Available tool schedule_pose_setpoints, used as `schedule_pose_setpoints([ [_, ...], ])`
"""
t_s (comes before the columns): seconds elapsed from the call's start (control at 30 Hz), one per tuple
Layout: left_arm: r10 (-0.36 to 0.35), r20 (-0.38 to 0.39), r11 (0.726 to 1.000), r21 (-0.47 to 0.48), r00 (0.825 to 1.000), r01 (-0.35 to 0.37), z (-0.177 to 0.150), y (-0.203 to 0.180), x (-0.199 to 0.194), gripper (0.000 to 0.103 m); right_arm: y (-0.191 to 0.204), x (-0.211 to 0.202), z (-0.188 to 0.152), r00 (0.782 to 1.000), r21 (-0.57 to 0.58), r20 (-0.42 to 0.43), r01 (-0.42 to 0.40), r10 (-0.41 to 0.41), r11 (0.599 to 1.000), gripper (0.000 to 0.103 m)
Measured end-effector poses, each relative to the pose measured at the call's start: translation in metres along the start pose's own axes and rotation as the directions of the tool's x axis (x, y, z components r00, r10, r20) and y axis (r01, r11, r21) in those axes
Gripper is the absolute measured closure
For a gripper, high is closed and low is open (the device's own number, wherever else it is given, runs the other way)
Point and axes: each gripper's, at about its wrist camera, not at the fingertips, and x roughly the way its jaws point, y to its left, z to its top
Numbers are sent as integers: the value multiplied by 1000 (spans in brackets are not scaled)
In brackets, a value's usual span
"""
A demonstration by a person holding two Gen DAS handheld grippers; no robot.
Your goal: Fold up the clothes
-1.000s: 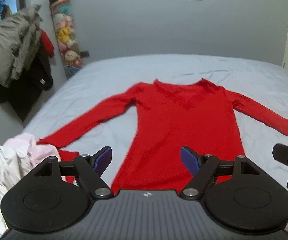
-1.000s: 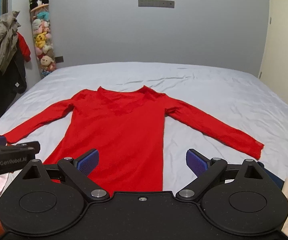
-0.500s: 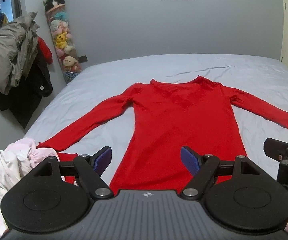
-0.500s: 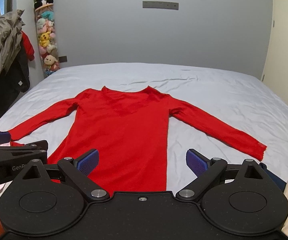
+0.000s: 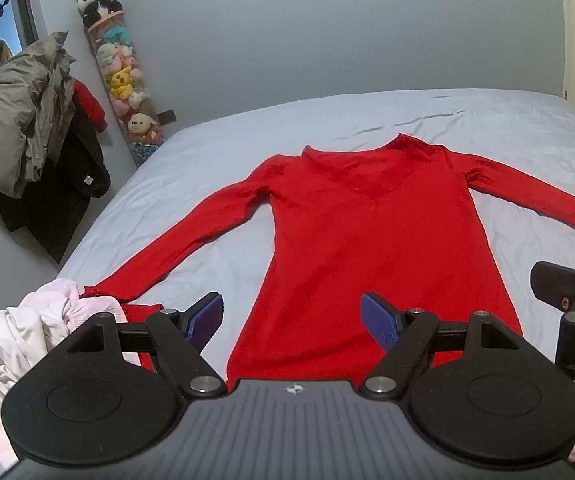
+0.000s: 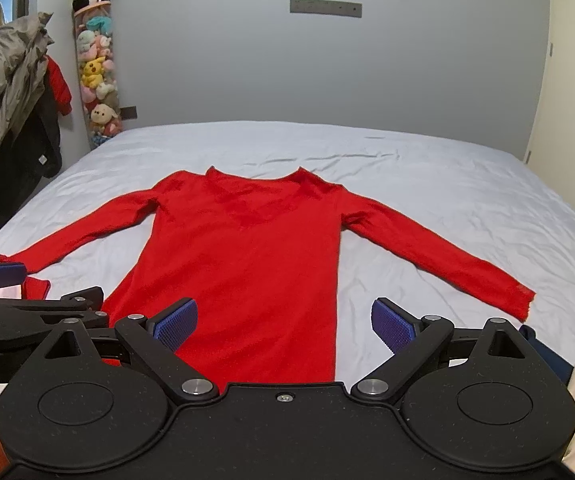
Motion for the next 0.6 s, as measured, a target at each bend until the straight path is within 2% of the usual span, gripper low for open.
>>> schedule_pose_setpoints([
  [0.6, 2, 0, 1000, -5, 1000, -2, 0, 0, -2, 28, 0, 1, -3, 1000, 2, -3, 8, -8, 1000, 10],
])
